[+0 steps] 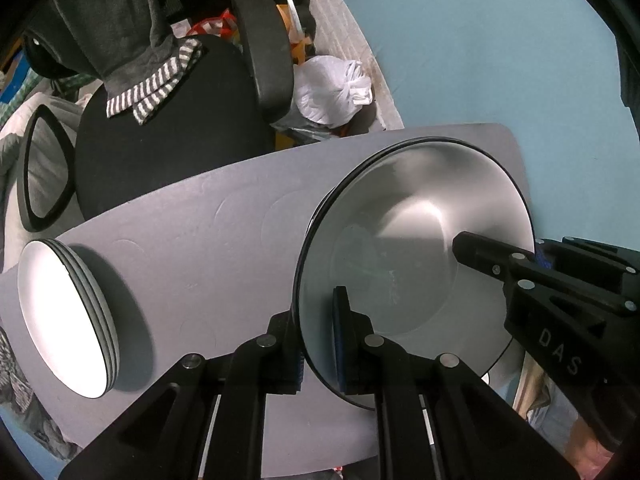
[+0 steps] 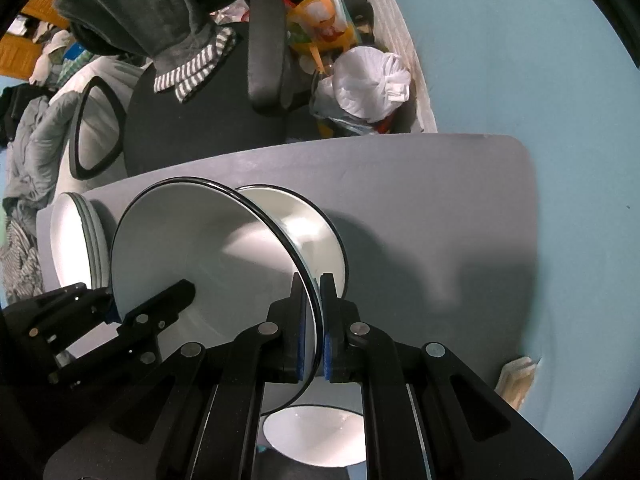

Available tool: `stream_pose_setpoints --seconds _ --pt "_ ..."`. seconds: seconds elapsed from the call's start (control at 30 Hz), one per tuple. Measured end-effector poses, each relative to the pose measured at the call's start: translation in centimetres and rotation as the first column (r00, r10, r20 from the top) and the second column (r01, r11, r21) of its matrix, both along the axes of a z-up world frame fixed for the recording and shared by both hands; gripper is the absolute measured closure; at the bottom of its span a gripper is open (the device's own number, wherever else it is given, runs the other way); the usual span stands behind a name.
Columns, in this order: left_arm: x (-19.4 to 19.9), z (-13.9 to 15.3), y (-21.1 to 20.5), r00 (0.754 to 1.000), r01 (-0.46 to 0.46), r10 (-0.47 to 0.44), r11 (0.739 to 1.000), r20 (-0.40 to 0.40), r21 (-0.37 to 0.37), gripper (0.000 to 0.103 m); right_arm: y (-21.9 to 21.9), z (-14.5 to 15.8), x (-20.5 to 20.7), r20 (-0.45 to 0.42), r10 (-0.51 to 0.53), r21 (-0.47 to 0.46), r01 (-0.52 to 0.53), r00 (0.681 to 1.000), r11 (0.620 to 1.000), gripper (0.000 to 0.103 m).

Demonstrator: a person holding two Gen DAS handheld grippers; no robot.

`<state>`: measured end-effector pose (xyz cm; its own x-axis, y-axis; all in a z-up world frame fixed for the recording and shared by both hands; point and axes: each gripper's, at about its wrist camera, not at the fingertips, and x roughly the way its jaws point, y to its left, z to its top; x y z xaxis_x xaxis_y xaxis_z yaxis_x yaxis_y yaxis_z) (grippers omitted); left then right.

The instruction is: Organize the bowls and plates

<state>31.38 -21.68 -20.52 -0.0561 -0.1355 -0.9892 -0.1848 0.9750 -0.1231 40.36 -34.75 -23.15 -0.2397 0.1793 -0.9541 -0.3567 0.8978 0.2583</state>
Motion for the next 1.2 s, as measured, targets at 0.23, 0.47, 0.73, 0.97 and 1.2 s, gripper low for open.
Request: stream_pose_setpoints --seconds 0.23,0.47,0.73,0.97,1.2 --pt "0.1 -0.6 -0.3 1.0 0.008 -0.007 1.0 -0.018 0.017 0.091 -0.2 -0.8 0.1 -0.02 0.007 0.001 -0.007 1.0 1.0 0.096" --pt "0.4 -1.1 -0.3 0.999 0.007 -0.007 1.0 -0.036 0.02 0.091 -0.4 -1.2 0.2 -0.03 0.007 -0.002 -0.007 1.0 1.0 0.096" --pt "0.4 -1.6 -0.7 0.999 0.023 -0.021 0.999 -0.047 0.036 0.091 -0.7 -1.6 0.3 -0.039 -0.002 -0.001 0.002 0.999 1.0 0.096" --pt "0.6 -1.9 -0.8 0.998 0.026 -0.024 0.999 -0.053 0.042 0.09 -0.9 -1.6 0.5 -0.03 -0.008 -0.018 0.007 1.0 1.0 0.096" --pt "0.7 -1.8 -1.0 0.997 0.063 -0.06 0.996 -0.049 0.061 0.09 -1.0 -1.7 0.7 -0.041 -0.014 -0.022 0.013 0.999 1.0 0.093"
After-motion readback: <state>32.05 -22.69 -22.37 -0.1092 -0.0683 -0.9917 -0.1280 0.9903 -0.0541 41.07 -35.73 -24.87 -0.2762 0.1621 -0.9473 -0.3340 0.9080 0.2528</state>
